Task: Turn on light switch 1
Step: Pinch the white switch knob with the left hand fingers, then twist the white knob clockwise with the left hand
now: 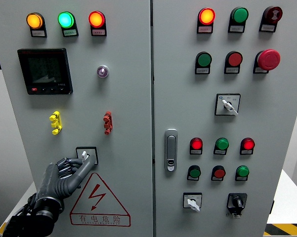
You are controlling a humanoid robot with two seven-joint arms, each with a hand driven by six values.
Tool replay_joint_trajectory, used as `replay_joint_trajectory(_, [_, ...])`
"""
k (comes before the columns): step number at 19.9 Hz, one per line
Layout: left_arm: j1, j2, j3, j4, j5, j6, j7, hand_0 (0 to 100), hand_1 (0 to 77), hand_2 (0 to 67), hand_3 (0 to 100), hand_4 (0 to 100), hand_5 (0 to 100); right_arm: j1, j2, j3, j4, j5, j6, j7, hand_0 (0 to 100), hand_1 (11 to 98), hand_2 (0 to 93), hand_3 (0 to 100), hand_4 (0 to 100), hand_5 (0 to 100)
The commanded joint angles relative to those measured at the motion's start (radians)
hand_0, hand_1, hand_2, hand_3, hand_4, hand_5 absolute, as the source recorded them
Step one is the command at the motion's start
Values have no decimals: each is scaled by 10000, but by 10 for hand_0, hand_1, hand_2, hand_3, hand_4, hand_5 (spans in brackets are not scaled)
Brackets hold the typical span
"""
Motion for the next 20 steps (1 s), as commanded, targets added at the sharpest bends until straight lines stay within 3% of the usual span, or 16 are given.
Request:
replay_joint_trajectory(1, [-8,13,13,-1,0,-3,57,0,621,555,870,1000,763,0,2,-4,15,0,0,0,0,194,0,196,193,106])
replay_joint_trajectory(20, [-208,13,13,30,0,-3,640,0,591,575,877,1000,768,0,2,12,15,0,0,0,0,197,0,196,193,106])
